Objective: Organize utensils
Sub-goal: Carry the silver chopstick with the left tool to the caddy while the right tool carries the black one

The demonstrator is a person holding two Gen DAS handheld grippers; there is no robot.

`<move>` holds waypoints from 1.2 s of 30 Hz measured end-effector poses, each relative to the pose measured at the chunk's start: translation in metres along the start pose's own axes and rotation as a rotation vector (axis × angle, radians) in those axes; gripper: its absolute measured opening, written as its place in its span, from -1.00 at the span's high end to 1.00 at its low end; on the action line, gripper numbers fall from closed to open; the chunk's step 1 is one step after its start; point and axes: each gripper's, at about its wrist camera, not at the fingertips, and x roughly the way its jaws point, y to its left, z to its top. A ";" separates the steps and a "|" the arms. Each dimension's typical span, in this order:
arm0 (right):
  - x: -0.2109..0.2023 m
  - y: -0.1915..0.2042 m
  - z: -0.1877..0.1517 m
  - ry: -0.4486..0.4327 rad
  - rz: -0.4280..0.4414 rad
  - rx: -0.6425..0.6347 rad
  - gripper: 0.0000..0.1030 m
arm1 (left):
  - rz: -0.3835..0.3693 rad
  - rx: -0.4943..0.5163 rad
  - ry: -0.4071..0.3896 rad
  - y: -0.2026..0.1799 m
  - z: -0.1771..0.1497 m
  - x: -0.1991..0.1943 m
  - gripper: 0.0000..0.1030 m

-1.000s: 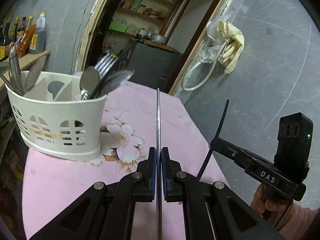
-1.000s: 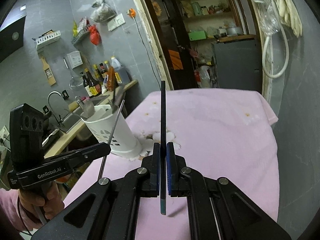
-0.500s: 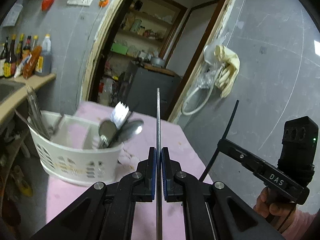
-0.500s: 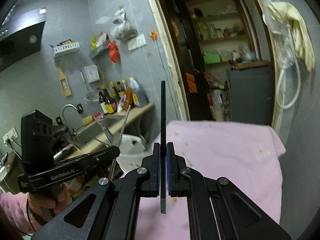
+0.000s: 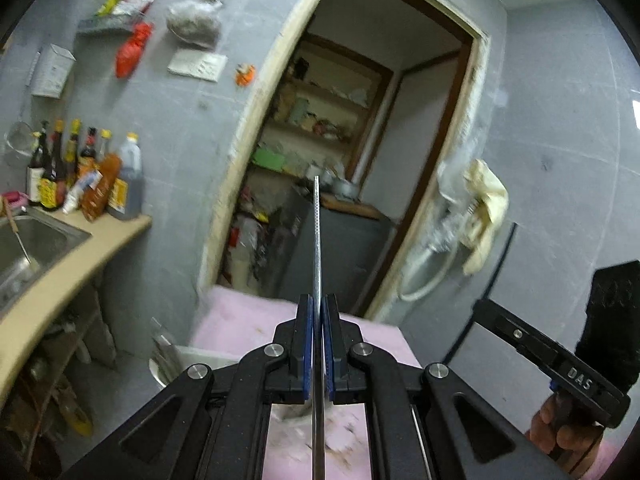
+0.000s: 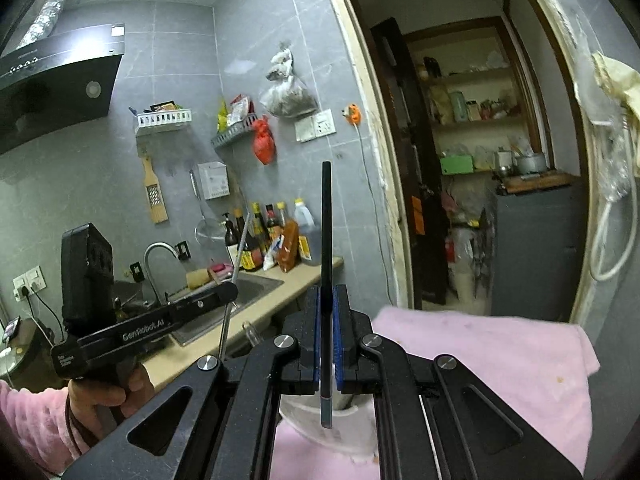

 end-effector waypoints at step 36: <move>0.089 0.005 -0.063 0.077 -0.030 0.043 0.90 | 0.182 -0.025 -0.207 0.057 -0.028 0.050 0.89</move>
